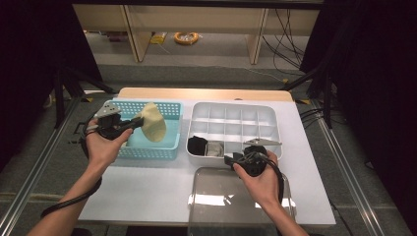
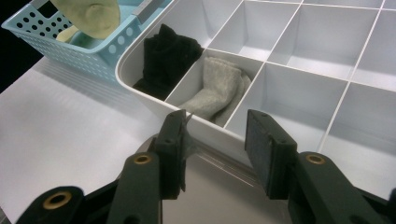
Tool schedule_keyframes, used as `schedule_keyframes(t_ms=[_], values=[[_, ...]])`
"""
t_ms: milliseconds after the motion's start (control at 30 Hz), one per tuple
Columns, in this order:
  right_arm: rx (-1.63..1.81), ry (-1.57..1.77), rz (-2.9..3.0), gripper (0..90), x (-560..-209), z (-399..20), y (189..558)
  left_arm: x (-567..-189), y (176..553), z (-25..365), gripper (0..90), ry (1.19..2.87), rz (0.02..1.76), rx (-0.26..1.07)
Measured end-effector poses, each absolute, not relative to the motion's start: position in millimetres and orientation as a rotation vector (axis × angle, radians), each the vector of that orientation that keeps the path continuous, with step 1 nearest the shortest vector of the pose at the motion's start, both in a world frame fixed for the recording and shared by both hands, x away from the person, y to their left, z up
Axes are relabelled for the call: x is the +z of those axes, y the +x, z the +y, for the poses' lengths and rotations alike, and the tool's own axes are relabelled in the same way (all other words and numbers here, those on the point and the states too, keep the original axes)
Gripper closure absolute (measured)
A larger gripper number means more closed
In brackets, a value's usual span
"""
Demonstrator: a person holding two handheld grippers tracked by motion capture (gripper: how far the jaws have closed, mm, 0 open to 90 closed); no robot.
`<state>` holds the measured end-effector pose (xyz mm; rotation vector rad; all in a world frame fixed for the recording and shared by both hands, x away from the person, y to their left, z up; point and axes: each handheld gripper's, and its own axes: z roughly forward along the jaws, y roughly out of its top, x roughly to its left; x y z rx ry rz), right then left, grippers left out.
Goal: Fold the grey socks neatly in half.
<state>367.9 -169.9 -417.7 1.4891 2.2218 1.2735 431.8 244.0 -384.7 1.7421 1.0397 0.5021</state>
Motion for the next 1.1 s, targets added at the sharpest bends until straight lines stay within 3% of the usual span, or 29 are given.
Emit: schedule_keyframes(t_ms=[1100], values=[[1.268, 1.469, 2.228, 59.4, -418, -169, 368, -372, 391, 252, 88.1, 1.641, 0.926, 0.493]])
